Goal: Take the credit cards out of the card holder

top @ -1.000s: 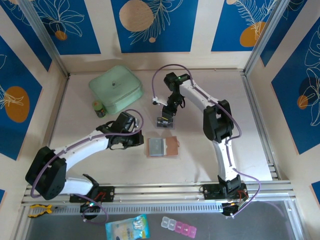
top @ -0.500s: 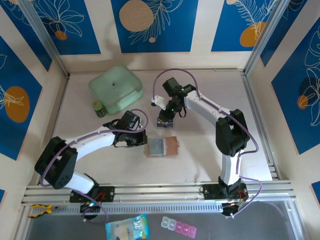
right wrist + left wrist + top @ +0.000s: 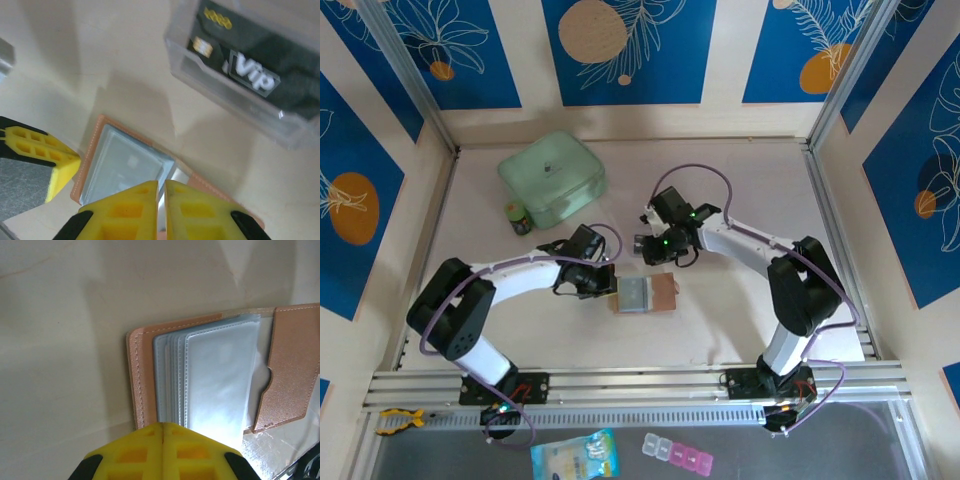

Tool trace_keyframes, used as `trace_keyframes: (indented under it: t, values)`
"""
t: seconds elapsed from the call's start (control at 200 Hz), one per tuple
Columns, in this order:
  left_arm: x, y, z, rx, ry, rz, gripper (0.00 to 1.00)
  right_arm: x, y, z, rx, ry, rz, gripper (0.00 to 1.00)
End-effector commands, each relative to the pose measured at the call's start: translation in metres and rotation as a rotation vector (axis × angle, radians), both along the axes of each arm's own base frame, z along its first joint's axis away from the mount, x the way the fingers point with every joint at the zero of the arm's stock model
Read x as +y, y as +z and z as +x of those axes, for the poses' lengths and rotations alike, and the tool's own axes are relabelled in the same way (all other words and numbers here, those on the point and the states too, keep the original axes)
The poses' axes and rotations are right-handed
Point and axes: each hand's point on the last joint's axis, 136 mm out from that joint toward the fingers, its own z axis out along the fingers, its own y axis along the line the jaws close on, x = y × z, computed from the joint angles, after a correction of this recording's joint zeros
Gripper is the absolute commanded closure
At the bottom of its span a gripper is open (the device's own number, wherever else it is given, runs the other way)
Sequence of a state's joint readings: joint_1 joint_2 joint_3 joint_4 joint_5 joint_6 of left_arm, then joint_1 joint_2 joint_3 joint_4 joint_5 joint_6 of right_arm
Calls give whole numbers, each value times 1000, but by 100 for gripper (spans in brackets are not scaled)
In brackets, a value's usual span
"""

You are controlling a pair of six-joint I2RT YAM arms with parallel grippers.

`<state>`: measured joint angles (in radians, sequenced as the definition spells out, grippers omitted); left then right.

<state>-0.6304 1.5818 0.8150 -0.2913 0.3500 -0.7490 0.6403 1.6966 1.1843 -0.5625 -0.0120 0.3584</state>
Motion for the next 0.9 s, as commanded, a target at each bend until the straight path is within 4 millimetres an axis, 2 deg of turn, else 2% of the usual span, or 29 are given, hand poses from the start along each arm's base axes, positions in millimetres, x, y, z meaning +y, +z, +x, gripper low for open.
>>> trace_keyframes:
  t: [0.0,0.24,0.495,0.735,0.89]
  values:
    - [-7,2,2,-3,-35,-22,100,5,7,-8,92,-172,100,90]
    - [-6,-6,-2,21,-39,-10,100,12,-1,-29,200,-213,121,89]
    - [-5,-10,-4,33,-41,2,100,26,-12,-44,283,-192,179,79]
    - [2,-15,-7,51,-38,41,100,39,-20,-55,351,-183,225,63]
    - [3,-17,-8,55,-38,47,100,43,-27,-58,392,-195,236,62]
